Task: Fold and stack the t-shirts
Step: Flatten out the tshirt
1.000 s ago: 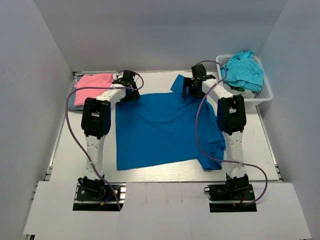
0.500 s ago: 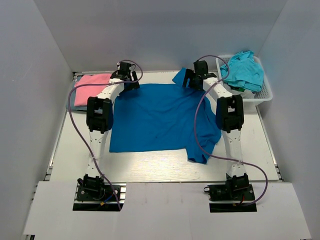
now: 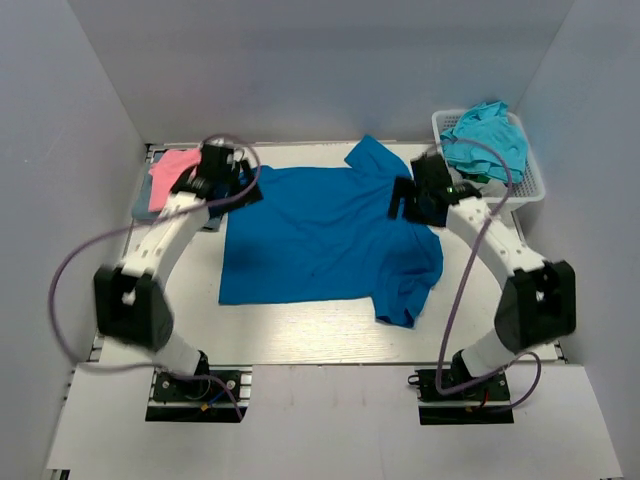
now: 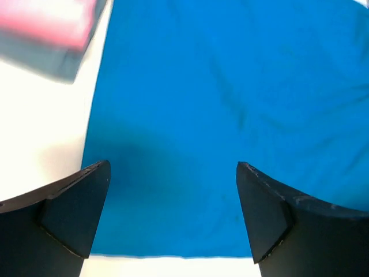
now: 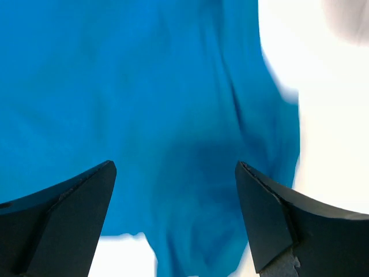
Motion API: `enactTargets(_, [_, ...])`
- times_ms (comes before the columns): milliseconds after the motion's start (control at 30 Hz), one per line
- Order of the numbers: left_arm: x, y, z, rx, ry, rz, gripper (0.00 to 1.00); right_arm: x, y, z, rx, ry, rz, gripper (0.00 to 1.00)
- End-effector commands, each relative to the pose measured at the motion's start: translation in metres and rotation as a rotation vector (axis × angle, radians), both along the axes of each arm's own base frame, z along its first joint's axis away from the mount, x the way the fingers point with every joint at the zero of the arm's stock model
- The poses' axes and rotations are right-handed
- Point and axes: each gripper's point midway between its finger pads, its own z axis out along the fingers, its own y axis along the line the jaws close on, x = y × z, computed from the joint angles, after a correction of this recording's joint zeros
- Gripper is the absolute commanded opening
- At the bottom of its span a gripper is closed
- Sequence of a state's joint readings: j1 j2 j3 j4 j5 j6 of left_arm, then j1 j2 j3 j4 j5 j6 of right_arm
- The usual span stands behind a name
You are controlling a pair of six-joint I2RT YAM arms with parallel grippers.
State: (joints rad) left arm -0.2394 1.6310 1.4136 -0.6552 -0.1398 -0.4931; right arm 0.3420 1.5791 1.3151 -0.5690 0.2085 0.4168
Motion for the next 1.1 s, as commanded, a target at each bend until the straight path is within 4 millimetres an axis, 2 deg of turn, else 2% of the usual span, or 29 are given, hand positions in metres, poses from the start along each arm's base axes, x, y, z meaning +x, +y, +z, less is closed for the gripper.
enactTargets(0, [-0.085, 0.015, -0.051, -0.083, 0.160, 0.155, 1.00, -0.105, -0.016, -0.078, -0.018, 0.334, -0.029, 0.90])
enactTargets(33, [-0.100, 0.020, -0.042, -0.099, 0.124, 0.172, 1.00, -0.114, -0.013, -0.075, 0.019, 0.322, -0.028, 0.90])
enactTargets(67, [-0.126, 0.026, -0.066, -0.084, 0.189, 0.186, 1.00, -0.132, -0.016, -0.092, 0.026, 0.358, -0.030, 0.90])
enactTargets(167, [-0.174, 0.047, -0.092, -0.076, 0.267, 0.306, 1.00, -0.157, -0.018, -0.107, 0.071, 0.374, -0.044, 0.90])
enactTargets(200, [-0.180, 0.049, -0.097, -0.076, 0.273, 0.327, 1.00, -0.154, -0.016, -0.107, 0.085, 0.350, -0.045, 0.90])
enactTargets(300, [-0.202, 0.059, -0.114, -0.058, 0.320, 0.411, 1.00, -0.161, -0.017, -0.116, 0.096, 0.364, -0.056, 0.90])
enactTargets(400, [-0.203, 0.067, -0.115, -0.047, 0.304, 0.477, 1.00, -0.167, -0.022, -0.122, 0.086, 0.381, -0.090, 0.83])
enactTargets(533, [-0.210, 0.062, -0.131, -0.089, 0.328, 0.491, 1.00, -0.181, -0.037, -0.126, 0.048, 0.402, -0.151, 0.70])
enactTargets(600, [-0.217, 0.062, -0.145, -0.088, 0.362, 0.497, 1.00, -0.186, -0.044, -0.127, 0.030, 0.391, -0.189, 0.62])
enactTargets(633, [-0.214, 0.059, -0.144, -0.105, 0.354, 0.490, 1.00, -0.193, -0.049, -0.127, 0.017, 0.404, -0.205, 0.58])
enactTargets(667, [-0.219, 0.059, -0.151, -0.099, 0.377, 0.500, 1.00, -0.195, -0.054, -0.127, 0.001, 0.404, -0.226, 0.37])
enactTargets(700, [-0.223, 0.060, -0.155, -0.090, 0.395, 0.502, 0.99, -0.205, -0.060, -0.128, -0.016, 0.425, -0.249, 0.28])
enactTargets(733, [-0.223, 0.062, -0.155, -0.082, 0.390, 0.507, 0.99, -0.203, -0.062, -0.125, -0.011, 0.401, -0.271, 0.20])
enactTargets(767, [-0.222, 0.063, -0.155, -0.081, 0.385, 0.522, 0.97, -0.211, -0.066, -0.126, -0.024, 0.421, -0.284, 0.10])
enactTargets(833, [-0.224, 0.070, -0.157, -0.062, 0.383, 0.542, 0.92, -0.221, -0.076, -0.125, -0.038, 0.411, -0.339, 0.00])
enactTargets(900, [-0.226, 0.072, -0.160, -0.058, 0.383, 0.567, 0.88, -0.226, -0.080, -0.123, -0.039, 0.411, -0.372, 0.00])
enactTargets(1033, [-0.222, 0.077, -0.162, -0.038, 0.369, 0.597, 0.79, -0.228, -0.064, -0.117, 0.063, 0.442, -0.361, 0.00])
enactTargets(1067, [-0.222, 0.077, -0.164, -0.041, 0.363, 0.597, 0.72, -0.229, -0.063, -0.118, 0.071, 0.451, -0.361, 0.00])
